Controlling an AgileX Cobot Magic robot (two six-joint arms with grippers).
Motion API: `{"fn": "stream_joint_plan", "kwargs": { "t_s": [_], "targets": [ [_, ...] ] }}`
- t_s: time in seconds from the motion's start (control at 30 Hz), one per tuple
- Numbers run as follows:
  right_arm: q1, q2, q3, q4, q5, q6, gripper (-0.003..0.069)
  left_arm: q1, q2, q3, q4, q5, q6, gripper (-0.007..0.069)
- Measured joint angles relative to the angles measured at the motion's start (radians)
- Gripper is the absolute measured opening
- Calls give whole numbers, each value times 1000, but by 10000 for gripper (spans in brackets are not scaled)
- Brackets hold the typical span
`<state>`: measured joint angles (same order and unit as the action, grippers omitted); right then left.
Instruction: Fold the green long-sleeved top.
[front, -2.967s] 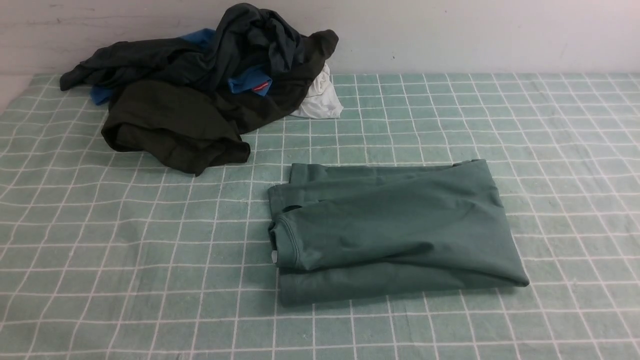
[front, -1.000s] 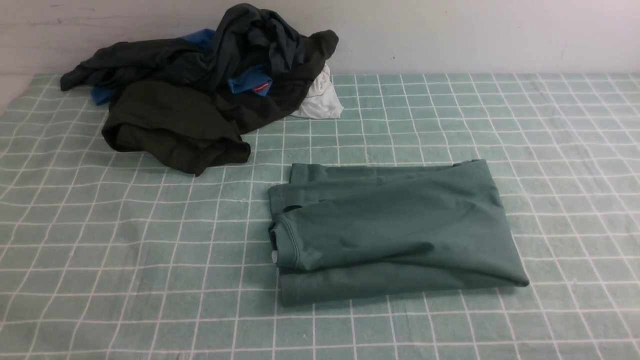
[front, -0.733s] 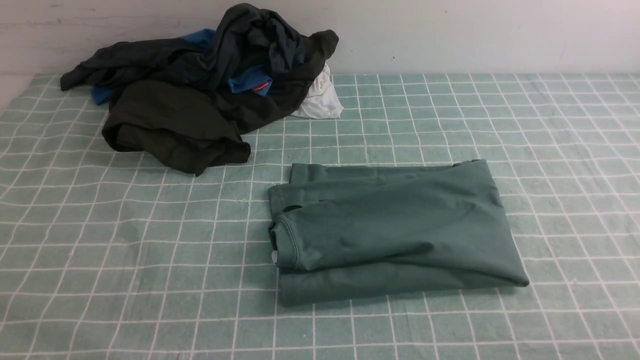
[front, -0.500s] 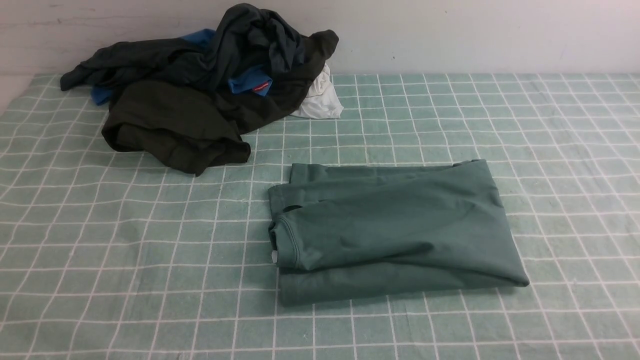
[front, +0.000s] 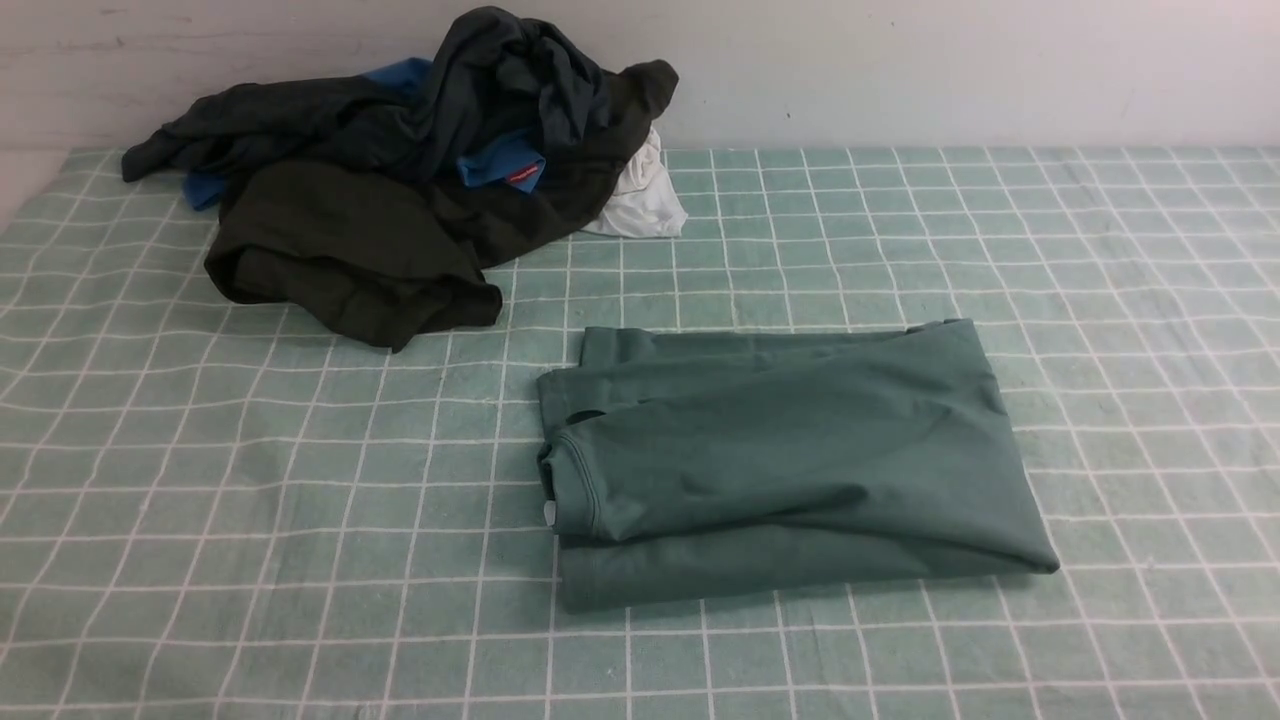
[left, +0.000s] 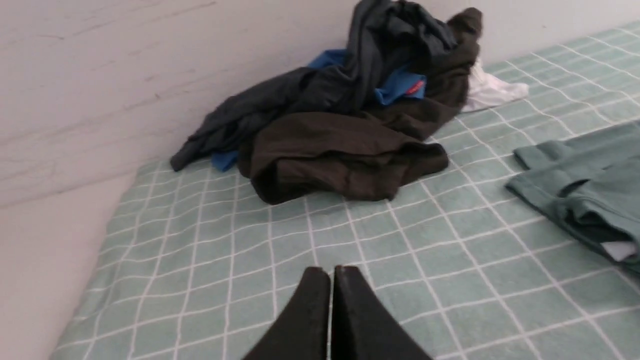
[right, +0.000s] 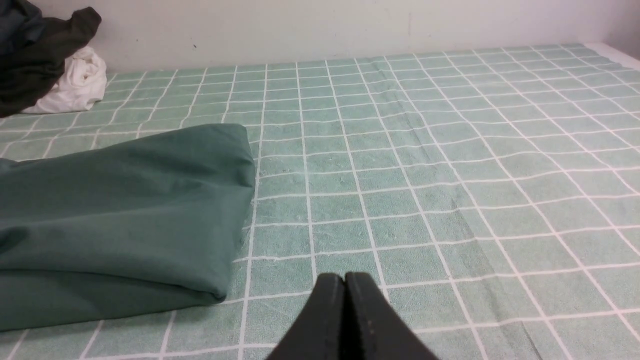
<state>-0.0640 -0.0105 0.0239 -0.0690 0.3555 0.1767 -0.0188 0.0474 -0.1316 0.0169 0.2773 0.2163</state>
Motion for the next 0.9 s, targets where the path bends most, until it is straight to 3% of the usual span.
{"fn": "stream_joint_plan", "kwargs": {
  "t_s": [0.17,0.9],
  "targets": [
    [0,0,0,0,0,0,-14,69,-57,155,0,5,-4,-3],
    [0,0,0,-1,0,0,-14,111,-58,153,-17,62,-41,-3]
  ]
}}
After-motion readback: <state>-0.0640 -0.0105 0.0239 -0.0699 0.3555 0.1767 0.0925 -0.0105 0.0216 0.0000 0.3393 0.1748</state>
